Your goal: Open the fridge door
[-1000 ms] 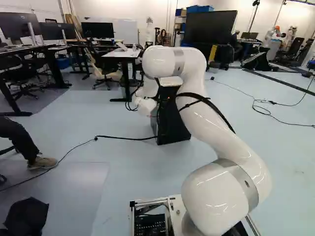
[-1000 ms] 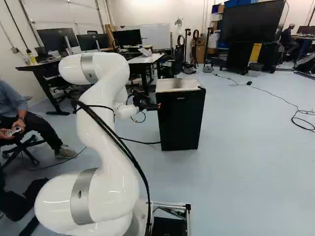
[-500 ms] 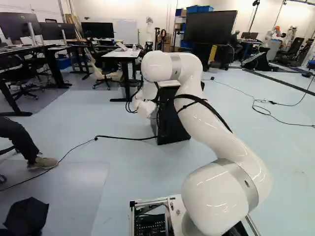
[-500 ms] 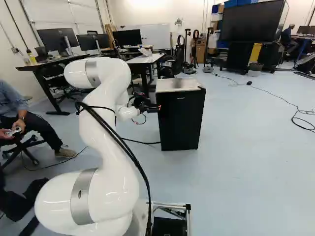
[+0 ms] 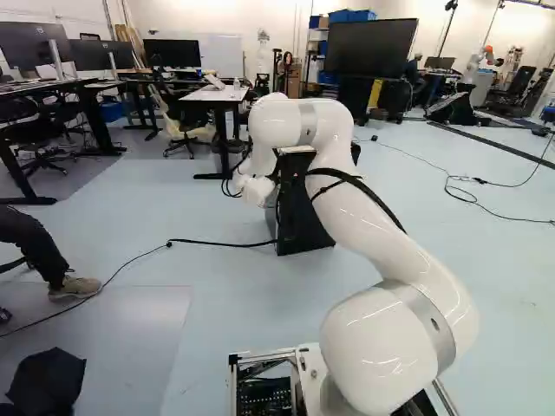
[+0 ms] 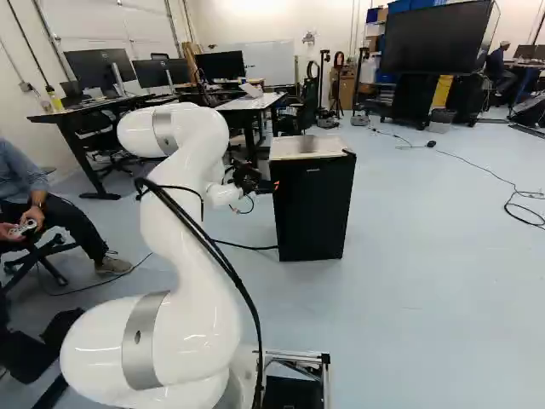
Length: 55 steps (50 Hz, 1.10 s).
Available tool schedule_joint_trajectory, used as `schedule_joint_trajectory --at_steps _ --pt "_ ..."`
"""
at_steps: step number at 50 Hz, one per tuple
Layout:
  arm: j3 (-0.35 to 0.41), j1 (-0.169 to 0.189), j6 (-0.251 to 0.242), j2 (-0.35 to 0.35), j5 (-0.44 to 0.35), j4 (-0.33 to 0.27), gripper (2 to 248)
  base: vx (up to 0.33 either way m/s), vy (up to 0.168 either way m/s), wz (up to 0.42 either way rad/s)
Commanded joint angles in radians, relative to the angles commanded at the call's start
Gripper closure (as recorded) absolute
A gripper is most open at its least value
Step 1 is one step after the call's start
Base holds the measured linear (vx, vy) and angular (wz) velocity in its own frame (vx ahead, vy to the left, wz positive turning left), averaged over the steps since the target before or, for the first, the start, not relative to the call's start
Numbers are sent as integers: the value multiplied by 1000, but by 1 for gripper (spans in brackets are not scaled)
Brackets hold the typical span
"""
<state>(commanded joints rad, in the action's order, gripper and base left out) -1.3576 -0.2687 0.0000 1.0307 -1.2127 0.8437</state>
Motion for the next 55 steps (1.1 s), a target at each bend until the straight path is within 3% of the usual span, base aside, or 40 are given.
schedule_joint_trajectory --at_steps 55 --pt "-22 31 0 13 -9 0 3 0 0 0"
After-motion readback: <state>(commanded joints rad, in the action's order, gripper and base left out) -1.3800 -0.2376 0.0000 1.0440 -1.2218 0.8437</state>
